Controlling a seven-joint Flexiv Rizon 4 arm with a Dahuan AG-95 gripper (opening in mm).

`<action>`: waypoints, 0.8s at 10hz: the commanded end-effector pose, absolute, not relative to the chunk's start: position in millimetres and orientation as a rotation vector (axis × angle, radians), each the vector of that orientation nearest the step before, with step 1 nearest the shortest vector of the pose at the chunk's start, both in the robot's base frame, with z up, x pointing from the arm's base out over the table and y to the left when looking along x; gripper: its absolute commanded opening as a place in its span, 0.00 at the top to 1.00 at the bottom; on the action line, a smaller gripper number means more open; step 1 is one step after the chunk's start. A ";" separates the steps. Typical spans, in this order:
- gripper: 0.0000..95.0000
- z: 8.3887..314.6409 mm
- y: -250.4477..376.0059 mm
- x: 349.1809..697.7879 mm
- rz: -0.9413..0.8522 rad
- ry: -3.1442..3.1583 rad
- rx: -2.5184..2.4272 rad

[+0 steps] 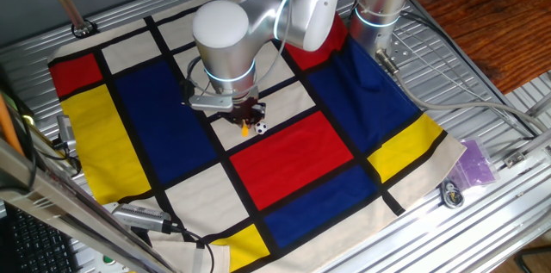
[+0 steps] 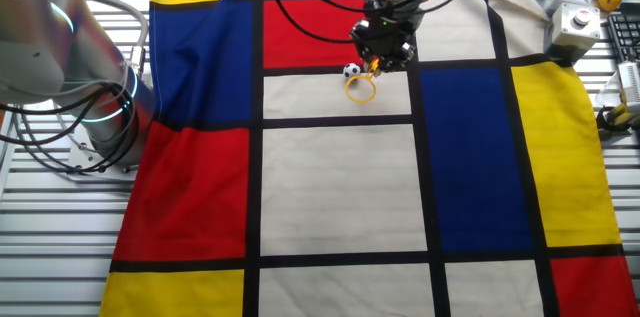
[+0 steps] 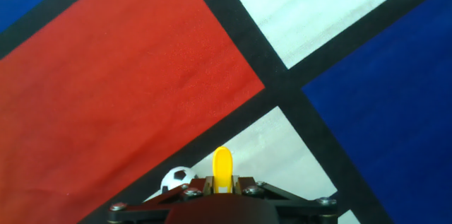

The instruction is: Remove the bubble ring from the ball

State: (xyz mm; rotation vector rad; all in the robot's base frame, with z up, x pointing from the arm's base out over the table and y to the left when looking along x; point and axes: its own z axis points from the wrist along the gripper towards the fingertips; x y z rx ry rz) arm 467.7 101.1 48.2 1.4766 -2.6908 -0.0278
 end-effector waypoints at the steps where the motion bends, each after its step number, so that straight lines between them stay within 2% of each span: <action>1: 1.00 48.3 101.7 468.4 -0.029 -2.693 1.472; 8: 1.00 43.2 134.5 464.1 -0.048 -2.786 1.298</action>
